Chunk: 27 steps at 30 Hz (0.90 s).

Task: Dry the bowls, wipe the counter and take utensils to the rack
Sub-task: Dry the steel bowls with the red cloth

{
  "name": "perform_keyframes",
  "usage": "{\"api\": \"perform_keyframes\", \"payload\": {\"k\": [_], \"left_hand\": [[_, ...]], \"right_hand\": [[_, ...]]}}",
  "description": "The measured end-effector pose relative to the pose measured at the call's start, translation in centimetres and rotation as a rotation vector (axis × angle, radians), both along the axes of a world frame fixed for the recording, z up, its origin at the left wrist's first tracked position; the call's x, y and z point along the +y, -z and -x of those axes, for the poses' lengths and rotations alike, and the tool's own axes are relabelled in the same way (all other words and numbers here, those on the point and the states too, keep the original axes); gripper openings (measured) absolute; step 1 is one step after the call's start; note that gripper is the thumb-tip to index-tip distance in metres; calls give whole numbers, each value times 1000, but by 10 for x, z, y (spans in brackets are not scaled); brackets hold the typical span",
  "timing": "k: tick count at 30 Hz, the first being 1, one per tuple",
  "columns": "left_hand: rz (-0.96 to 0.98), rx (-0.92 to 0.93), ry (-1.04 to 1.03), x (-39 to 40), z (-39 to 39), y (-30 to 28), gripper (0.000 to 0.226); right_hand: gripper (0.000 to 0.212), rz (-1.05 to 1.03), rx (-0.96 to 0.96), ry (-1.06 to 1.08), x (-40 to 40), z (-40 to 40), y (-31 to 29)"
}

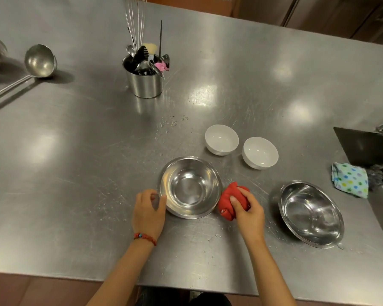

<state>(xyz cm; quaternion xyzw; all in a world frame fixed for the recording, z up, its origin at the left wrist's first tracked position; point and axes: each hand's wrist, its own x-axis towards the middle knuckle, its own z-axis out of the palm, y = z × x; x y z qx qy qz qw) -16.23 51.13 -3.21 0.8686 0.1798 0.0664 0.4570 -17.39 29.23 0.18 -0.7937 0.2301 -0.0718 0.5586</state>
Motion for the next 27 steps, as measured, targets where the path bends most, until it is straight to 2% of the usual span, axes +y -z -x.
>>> {"api": "perform_keyframes", "payload": {"k": [3, 6, 11, 20, 23, 27], "left_hand": [[-197, -156, 189, -5, -2, -12, 29], [-374, -223, 390, -14, -6, -24, 40], [-439, -238, 592, -41, -19, -41, 49], [-539, -249, 703, -138, -39, -59, 49], [-575, -268, 718, -199, -48, -63, 47], [-533, -249, 696, -289, -57, -68, 47]], "right_hand": [[30, -43, -29, 1, -1, 3, -2], [32, -49, -48, 24, -6, 6, -3], [30, -96, -75, 76, -29, 13, -10], [32, -143, -163, 157, -122, 7, -20], [31, -104, -189, 148, -180, 2, -19], [35, -130, -165, 137, -266, -8, -20]]}}
